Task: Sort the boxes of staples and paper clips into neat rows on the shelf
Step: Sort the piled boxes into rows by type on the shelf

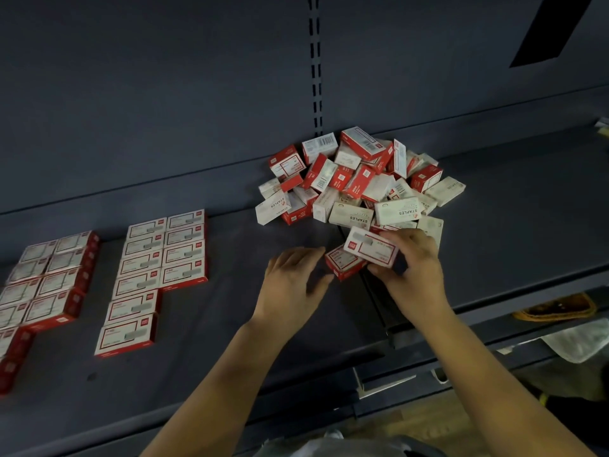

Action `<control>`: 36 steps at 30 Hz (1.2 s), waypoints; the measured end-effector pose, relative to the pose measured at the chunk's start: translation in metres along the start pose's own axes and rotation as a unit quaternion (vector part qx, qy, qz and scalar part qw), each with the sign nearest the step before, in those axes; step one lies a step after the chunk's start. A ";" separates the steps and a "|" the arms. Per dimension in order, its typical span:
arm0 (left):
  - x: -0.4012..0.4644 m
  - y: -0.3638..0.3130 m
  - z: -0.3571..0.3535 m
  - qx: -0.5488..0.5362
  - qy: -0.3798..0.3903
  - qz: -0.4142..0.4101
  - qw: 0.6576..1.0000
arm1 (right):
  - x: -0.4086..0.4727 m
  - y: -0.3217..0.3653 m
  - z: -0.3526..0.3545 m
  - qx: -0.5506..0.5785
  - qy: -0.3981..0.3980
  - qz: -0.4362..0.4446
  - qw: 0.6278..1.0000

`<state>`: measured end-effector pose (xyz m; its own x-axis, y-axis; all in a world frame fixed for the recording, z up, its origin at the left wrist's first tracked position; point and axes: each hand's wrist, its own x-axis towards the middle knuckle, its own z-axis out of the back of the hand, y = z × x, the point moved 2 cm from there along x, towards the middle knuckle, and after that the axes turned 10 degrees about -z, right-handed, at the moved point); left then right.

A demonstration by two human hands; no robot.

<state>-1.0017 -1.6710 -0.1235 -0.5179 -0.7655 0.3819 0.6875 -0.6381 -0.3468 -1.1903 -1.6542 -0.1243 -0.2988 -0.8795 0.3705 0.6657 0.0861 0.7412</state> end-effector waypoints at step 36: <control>-0.020 0.006 0.048 -0.455 -0.086 0.224 0.858 | -0.019 0.052 -0.023 0.088 0.273 0.106 0.952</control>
<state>-0.9630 -1.6558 -0.0917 -0.1693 -0.9771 0.1289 0.0755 -0.1432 -0.9868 -1.1343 -1.6439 -0.1055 0.2610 -0.9420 0.2109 0.5332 0.3228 0.7820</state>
